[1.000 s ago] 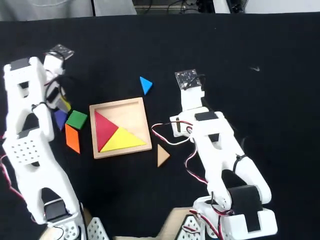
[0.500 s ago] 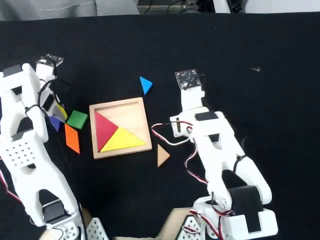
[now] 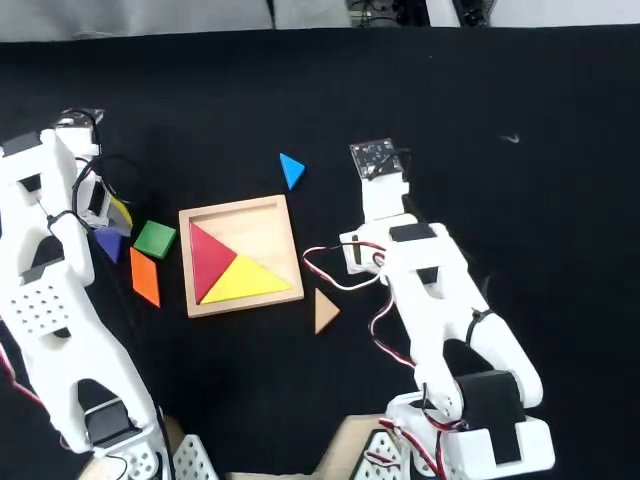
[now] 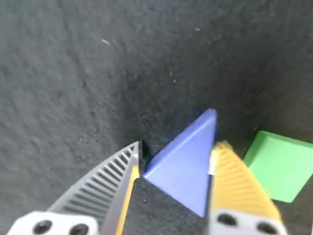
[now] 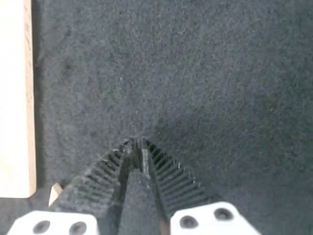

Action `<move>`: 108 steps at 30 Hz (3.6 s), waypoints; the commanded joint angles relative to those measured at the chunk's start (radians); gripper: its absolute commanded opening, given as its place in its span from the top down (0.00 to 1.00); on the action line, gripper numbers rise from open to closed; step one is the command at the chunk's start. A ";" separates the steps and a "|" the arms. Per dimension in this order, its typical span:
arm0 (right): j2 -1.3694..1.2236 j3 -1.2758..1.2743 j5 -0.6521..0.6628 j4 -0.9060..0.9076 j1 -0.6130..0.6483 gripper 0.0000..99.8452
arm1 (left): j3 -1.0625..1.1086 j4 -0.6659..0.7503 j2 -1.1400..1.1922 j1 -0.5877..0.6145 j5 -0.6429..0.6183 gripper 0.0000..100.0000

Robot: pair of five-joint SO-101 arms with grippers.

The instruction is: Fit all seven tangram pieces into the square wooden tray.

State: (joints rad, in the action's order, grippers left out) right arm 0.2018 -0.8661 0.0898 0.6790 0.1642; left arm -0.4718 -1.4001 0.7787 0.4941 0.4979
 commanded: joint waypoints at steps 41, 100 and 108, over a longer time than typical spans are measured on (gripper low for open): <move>0.001 0.050 0.068 0.032 0.041 0.99 | 0.567 0.270 -0.456 0.091 -0.348 0.73; 0.001 0.050 0.069 0.032 0.041 0.99 | 0.446 0.209 -0.559 -0.013 -0.241 0.80; 0.001 0.050 0.069 0.032 0.038 0.99 | 0.446 0.115 -0.631 -0.101 -0.152 0.80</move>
State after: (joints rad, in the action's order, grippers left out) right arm 0.2018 -0.8661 0.1465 0.7004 0.1872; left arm 0.0253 -1.2190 0.2048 0.4158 0.3751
